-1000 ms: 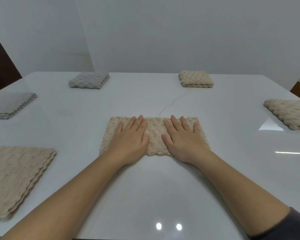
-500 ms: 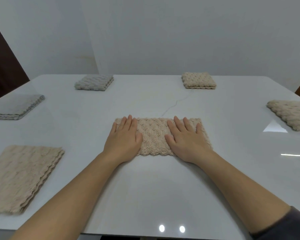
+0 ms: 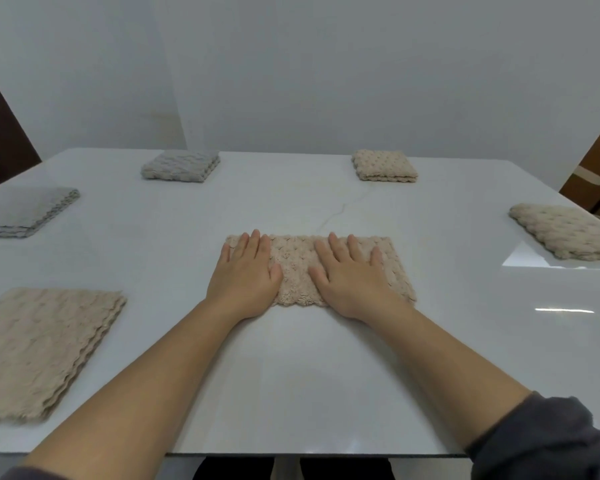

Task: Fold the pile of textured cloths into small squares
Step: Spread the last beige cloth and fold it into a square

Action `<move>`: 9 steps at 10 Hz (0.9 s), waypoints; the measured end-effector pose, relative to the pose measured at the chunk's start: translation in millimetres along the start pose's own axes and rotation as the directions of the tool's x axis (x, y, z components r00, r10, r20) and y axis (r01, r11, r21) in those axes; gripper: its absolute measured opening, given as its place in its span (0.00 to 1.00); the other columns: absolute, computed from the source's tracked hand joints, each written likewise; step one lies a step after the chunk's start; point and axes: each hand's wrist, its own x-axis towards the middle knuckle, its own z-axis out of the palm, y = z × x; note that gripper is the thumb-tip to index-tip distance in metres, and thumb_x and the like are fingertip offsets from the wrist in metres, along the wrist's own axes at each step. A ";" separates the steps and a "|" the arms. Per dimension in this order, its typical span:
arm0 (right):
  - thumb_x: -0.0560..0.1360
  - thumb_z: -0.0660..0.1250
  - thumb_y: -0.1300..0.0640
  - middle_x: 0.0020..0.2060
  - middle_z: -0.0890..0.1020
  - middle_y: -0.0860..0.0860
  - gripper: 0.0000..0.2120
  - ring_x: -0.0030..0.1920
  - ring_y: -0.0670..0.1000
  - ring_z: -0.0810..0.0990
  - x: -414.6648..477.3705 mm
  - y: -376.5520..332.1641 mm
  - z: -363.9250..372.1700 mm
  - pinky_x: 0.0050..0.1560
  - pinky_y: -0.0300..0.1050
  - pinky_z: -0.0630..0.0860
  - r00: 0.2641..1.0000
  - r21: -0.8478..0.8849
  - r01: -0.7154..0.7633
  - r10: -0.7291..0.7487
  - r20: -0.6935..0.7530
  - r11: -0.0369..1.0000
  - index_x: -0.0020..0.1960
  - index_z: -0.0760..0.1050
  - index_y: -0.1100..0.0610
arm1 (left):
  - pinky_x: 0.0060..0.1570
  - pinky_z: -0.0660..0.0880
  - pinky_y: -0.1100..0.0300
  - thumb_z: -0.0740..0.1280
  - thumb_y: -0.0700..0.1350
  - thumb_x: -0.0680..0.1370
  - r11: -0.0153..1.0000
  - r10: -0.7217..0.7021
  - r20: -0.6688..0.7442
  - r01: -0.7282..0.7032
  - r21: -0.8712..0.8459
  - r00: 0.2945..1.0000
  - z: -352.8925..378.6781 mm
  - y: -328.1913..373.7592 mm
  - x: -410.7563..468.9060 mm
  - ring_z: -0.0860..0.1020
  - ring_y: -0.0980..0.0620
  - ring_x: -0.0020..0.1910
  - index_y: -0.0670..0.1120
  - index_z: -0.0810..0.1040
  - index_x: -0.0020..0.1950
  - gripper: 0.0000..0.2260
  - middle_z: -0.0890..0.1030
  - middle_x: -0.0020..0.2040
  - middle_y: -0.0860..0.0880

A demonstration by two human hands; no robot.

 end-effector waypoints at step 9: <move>0.82 0.42 0.41 0.80 0.45 0.50 0.29 0.78 0.56 0.40 -2.3 48.9 4.7 0.75 0.63 0.40 0.992 0.014 -0.118 0.118 -0.033 0.993 0.80 0.44 0.48 | 0.76 0.38 0.47 0.44 0.50 0.82 0.994 0.100 -0.033 -0.101 -0.033 0.994 -15.5 55.6 6.0 0.37 0.51 0.78 0.44 0.40 0.79 0.27 0.38 0.79 0.47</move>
